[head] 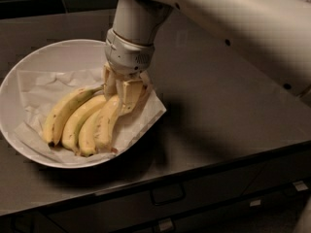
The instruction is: Pick banana from white bowl
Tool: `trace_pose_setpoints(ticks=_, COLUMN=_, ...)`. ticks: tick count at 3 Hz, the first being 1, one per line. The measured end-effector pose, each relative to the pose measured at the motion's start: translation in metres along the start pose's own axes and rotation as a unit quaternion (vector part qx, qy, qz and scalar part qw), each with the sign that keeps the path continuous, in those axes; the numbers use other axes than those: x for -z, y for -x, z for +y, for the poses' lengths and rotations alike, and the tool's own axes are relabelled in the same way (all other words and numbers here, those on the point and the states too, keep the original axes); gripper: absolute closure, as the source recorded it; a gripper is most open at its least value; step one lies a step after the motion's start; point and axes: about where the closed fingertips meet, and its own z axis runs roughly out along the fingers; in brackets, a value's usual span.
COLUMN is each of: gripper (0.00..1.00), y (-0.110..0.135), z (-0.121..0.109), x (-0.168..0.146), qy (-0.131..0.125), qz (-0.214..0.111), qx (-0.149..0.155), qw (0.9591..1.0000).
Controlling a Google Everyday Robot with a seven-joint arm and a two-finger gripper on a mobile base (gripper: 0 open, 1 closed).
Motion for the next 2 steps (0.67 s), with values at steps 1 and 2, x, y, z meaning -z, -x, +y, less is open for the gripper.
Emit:
trace_pose_setpoints(ticks=1, gripper=1.0, y=0.003, z=0.013, x=0.02, qy=-0.031, qz=0.011, qx=0.004, qw=0.9995)
trace_pose_setpoints(ticks=2, gripper=1.0, y=0.006, z=0.026, x=0.042, qy=-0.052, qz=0.029, qx=0.003, qw=0.9982)
